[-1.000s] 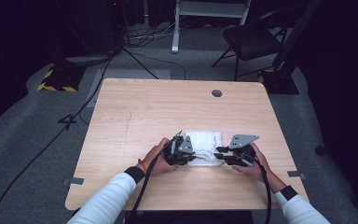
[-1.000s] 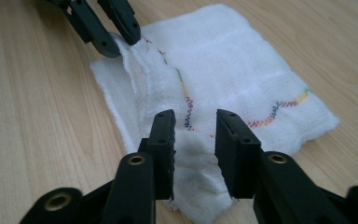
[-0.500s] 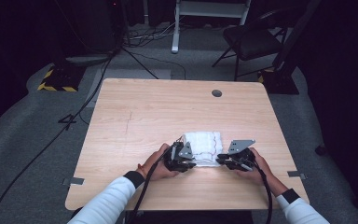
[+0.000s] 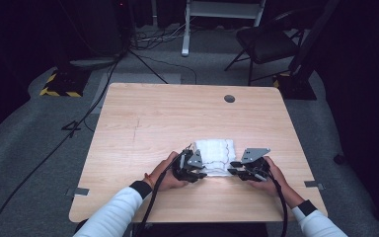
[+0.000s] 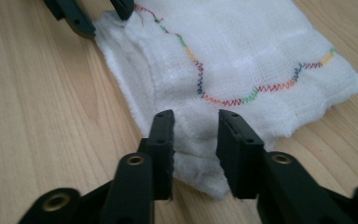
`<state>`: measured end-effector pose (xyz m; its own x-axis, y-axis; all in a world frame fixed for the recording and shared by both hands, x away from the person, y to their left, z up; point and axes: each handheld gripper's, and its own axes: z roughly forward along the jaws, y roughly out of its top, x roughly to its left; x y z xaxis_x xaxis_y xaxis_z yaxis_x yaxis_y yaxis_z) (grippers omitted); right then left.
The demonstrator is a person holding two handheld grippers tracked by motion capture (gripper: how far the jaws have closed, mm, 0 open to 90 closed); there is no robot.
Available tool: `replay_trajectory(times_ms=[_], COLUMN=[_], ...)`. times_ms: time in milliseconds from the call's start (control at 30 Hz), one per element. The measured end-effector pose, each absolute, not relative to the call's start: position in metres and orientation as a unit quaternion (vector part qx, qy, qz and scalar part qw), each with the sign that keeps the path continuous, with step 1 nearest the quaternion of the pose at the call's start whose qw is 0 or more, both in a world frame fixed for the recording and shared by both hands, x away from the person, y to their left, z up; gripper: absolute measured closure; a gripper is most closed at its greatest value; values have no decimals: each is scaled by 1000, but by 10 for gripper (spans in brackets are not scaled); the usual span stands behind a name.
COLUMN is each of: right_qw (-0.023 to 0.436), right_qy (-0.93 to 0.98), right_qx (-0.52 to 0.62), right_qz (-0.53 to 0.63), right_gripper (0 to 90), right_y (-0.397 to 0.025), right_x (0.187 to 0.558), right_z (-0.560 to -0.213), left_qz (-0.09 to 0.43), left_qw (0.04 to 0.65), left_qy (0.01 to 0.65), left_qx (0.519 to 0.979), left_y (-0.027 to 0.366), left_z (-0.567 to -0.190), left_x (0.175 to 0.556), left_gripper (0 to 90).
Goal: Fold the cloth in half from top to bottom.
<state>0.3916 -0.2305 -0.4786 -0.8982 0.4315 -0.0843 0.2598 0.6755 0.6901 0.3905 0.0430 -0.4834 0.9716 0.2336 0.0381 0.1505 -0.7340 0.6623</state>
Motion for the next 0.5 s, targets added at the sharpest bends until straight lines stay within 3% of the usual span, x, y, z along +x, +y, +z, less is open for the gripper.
replay_trajectory(times_ms=[33, 133, 167, 200, 300, 500], right_qw=[123, 129, 141, 141, 144, 141], right_qy=[905, 900, 894, 894, 893, 888], right_qx=[189, 196, 208, 208, 213, 234], right_qz=[361, 367, 371, 371, 369, 369], right_gripper=[559, 506, 438, 438, 394, 325], right_y=[-231, -232, -232, -232, -230, -222], right_x=[392, 393, 395, 395, 396, 404], right_z=[-473, -467, -465, -465, -466, -476], left_qz=[55, 51, 55, 60, 80, 122], left_qw=[352, 357, 357, 357, 354, 346], left_qy=[104, 116, 118, 130, 158, 190], left_qx=[929, 926, 925, 923, 918, 911], left_y=[47, 52, 55, 58, 67, 92], left_z=[-480, -476, -475, -475, -474, -473], left_x=[390, 389, 388, 387, 384, 369], left_gripper=[606, 569, 509, 509, 336, 242])
